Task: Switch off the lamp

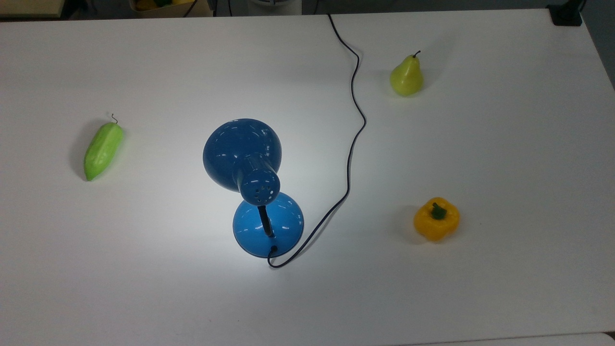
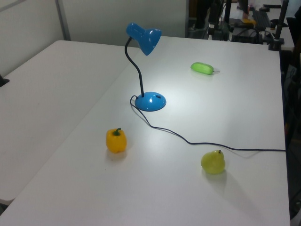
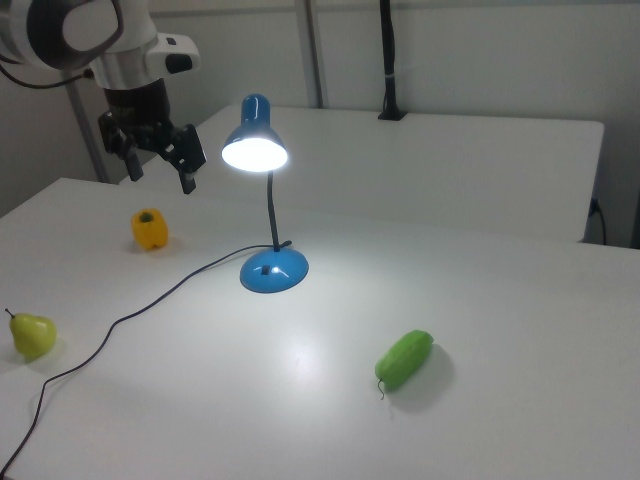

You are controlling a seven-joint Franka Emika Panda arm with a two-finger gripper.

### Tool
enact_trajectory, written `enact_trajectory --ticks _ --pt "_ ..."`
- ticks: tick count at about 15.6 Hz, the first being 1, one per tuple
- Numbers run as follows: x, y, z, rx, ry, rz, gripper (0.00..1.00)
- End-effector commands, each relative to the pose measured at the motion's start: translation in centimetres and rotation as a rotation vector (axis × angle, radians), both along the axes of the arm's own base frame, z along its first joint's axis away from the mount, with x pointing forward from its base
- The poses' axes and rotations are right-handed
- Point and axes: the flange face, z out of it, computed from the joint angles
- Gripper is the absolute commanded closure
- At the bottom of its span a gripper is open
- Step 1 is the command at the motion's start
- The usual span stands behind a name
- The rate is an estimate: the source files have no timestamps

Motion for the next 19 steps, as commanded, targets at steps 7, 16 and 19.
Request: enact_trajectory --ticks 7,16,19 --pt "0.05 0.24 -0.01 -0.02 -0.01 0.024 0.0" --pt "0.28 0.23 -0.13 -0.038 -0.029 0.029 0.45" --pt "0.31 0.45 -0.36 -0.034 -0.024 0.031 0.84"
